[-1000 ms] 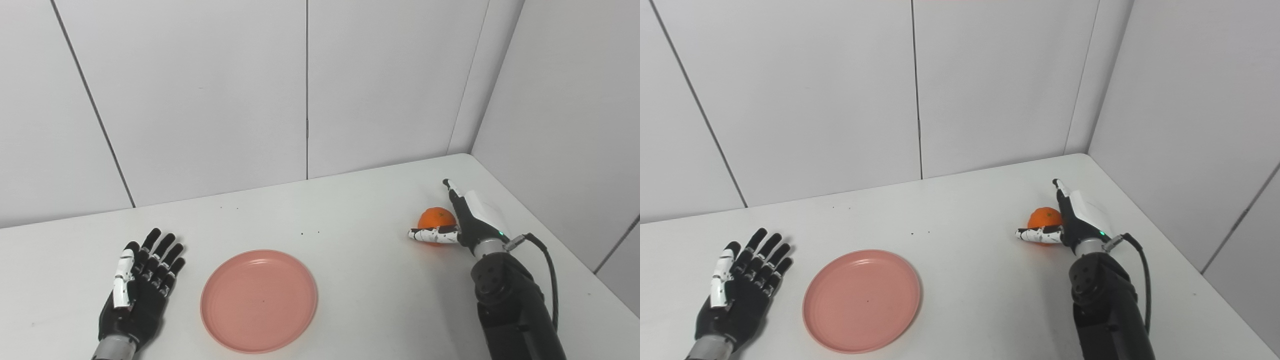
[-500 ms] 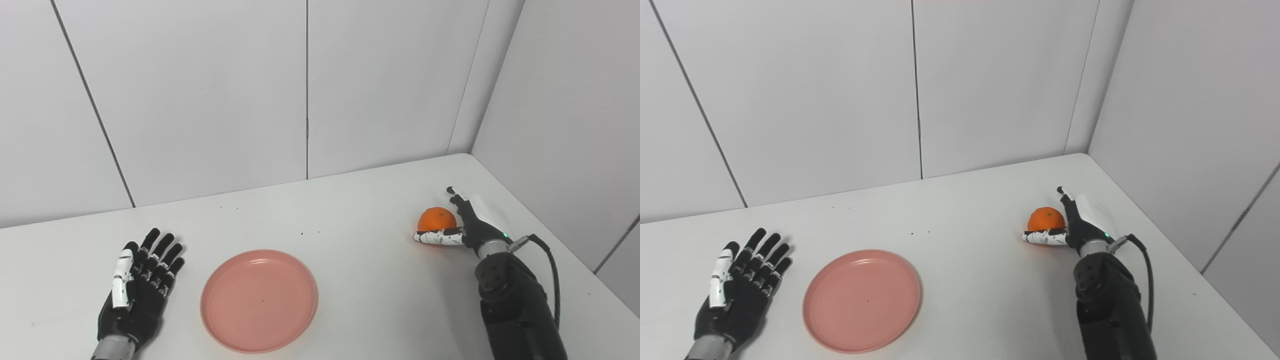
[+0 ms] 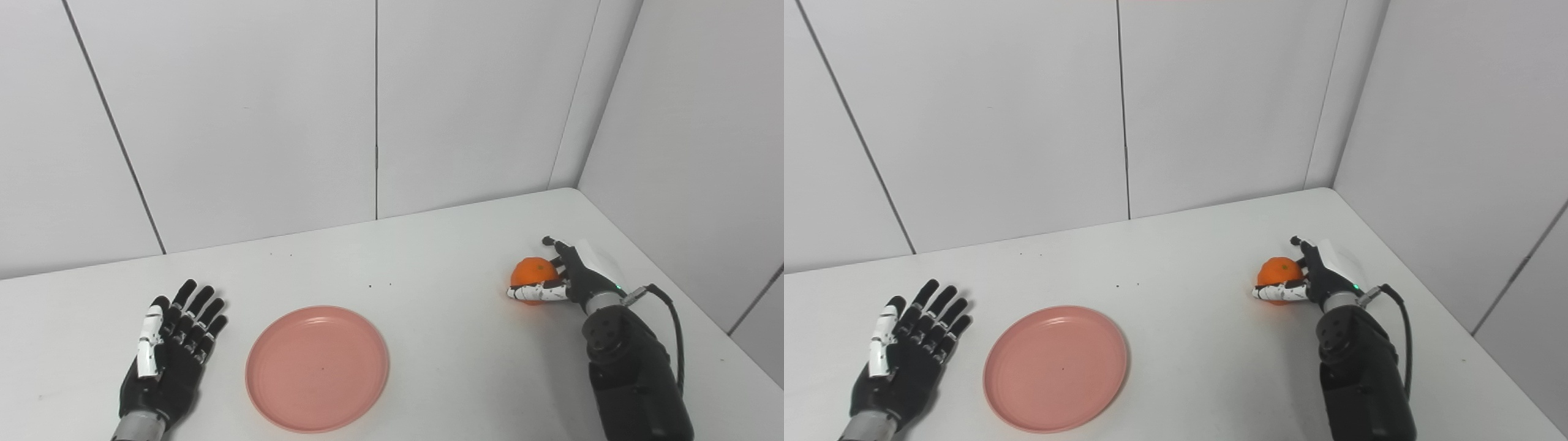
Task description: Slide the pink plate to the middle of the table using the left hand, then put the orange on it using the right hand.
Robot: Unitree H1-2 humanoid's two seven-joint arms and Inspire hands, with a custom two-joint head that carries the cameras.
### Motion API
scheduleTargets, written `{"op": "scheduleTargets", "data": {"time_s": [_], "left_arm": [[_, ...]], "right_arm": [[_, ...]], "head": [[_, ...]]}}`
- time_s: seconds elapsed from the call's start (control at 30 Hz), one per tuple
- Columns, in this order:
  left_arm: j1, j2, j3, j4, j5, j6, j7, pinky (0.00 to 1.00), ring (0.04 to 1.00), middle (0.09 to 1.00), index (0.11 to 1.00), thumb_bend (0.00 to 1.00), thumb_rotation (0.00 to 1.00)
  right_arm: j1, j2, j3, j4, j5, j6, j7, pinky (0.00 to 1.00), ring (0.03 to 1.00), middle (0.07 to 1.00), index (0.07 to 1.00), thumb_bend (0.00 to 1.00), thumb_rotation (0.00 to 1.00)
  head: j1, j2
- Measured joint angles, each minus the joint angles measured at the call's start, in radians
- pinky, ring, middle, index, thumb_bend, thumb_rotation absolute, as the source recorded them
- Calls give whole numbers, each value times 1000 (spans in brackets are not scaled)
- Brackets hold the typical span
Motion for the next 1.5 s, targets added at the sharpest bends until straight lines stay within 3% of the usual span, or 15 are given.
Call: {"op": "scheduleTargets", "data": {"time_s": [0.17,0.2,0.4,0.43,0.47,0.57,0.9,1.1,1.3,1.5], "left_arm": [[0,0,0,1,0,0,0,976,939,943,943,323,1000],[0,0,0,0,0,0,0,974,938,942,943,324,1000],[0,0,0,1,0,0,-1,982,945,947,948,325,1000],[0,0,0,1,0,0,-2,982,944,946,947,324,1000],[0,0,1,1,0,0,-2,978,939,941,943,324,1000],[0,0,1,1,0,0,-2,982,942,944,944,323,1000],[0,0,-2,1,0,0,-4,974,940,944,945,328,1000],[1,3,-5,1,0,-1,-5,972,940,945,945,325,1000],[1,3,-9,1,1,-3,-6,972,937,943,944,334,1000],[3,1,-17,0,1,-7,-7,965,932,939,944,340,1000]], "right_arm": [[-10,-32,40,25,-9,0,2,621,713,765,782,974,381],[-11,-37,48,29,-11,0,2,579,666,715,727,954,355],[-16,-55,73,47,-14,0,-2,562,639,665,613,868,227],[-17,-55,73,50,-14,0,-4,519,576,617,588,845,193],[-17,-55,73,51,-13,0,-7,438,484,544,530,655,164],[-17,-56,77,55,6,0,-29,361,409,482,490,532,139],[2,-65,88,36,71,0,-48,332,385,462,485,519,133],[18,-57,89,-67,69,2,-45,363,442,517,486,521,133],[6,-33,97,-196,27,2,-37,342,419,485,486,518,130],[-20,-24,164,-299,44,3,-35,350,416,478,486,516,129]], "head": [[3,2],[3,3],[3,3],[3,3],[8,5],[8,5],[15,9],[21,11],[34,11],[58,17]]}}
